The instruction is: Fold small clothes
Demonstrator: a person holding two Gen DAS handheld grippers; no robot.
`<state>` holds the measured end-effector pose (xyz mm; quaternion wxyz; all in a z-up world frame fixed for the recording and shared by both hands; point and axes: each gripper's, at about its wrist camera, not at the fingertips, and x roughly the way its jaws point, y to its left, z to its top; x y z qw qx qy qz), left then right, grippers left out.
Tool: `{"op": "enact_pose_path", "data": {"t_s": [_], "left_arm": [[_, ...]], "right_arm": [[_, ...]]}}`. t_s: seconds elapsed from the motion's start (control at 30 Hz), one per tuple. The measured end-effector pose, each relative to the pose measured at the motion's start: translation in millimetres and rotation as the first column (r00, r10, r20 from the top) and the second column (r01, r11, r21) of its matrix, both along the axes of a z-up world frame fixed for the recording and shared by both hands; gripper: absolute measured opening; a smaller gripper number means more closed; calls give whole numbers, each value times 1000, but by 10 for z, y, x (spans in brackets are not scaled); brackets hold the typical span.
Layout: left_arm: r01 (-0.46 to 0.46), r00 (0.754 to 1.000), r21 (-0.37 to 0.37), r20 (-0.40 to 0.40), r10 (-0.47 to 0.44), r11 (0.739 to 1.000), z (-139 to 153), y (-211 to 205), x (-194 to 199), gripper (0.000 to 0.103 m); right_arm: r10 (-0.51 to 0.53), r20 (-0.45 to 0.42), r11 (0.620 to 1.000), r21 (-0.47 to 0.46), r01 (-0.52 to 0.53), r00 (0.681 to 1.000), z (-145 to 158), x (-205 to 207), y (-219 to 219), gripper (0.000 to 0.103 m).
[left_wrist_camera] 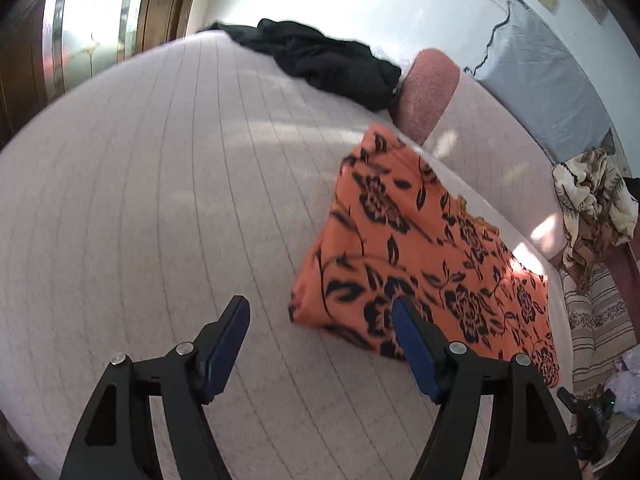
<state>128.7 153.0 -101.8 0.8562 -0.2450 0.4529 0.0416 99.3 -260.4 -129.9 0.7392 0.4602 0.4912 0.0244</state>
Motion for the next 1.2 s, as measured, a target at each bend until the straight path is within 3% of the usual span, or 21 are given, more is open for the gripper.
{"op": "enact_pose_path", "data": {"t_s": [0.03,0.1,0.27,0.3,0.33,0.37,0.43,0.5,0.6,0.7,0.8,0.87,0.97,1.03,1.07,1.1,1.13,1.2], "left_arm": [[5,999,-25,-36,-6,1000,-108,-66,15,74],[7,999,-56,-40,-10,998,-251,-190,51,74],[-117,993,14,-11,117,993,-310,-287,309,73],[-133,991,16,-7,134,991,-314,-286,375,63],[-144,989,36,-24,145,989,-329,-291,452,39],[-132,990,46,-39,134,990,-334,-301,537,29],[-110,992,46,-52,112,993,-275,-327,671,19],[-98,995,51,-23,99,994,-99,-350,698,18],[-84,994,75,77,78,994,292,-389,574,17],[-85,988,63,135,75,994,602,-419,375,17],[-76,985,51,157,67,996,745,-429,-116,17],[-85,988,47,134,79,995,650,-400,-450,18],[-88,996,64,19,87,994,118,-360,-777,26],[-113,987,5,-112,113,994,-311,-202,-864,35],[-117,991,-53,-64,113,992,-309,-104,-923,35],[-114,991,-54,-71,110,992,-243,-50,-936,39],[-122,990,-18,-76,120,992,-147,-10,-944,45],[-146,989,35,-12,146,989,71,85,-976,46]], "right_arm": [[-17,-24,1000,15,17,1000,-92,30,19,74],[-29,8,1000,7,29,1000,-144,168,49,74],[-153,14,988,-15,153,988,-241,486,22,74],[-172,24,985,-24,173,985,-233,534,24,73],[-195,30,980,-34,196,980,-233,584,28,71],[-215,26,976,-26,216,976,-260,639,22,68],[-210,-23,978,5,210,978,-363,803,23,20],[-195,-42,981,-11,194,980,-348,916,21,19],[-148,33,988,-44,149,988,33,975,65,17],[-113,102,990,-78,121,988,456,922,146,16],[-89,140,991,-86,102,986,741,670,183,16],[-66,144,992,-96,80,987,830,392,168,16],[-24,75,989,-146,35,997,658,-87,90,21],[-22,-40,987,-160,15,999,293,-323,-36,32],[-39,-109,986,-166,21,993,133,-439,-127,34],[-54,-106,992,-123,41,993,56,-553,-224,37],[-77,-84,993,-100,68,994,79,-647,-310,49],[-124,-50,973,-201,112,991,305,-746,-437,67]]}}
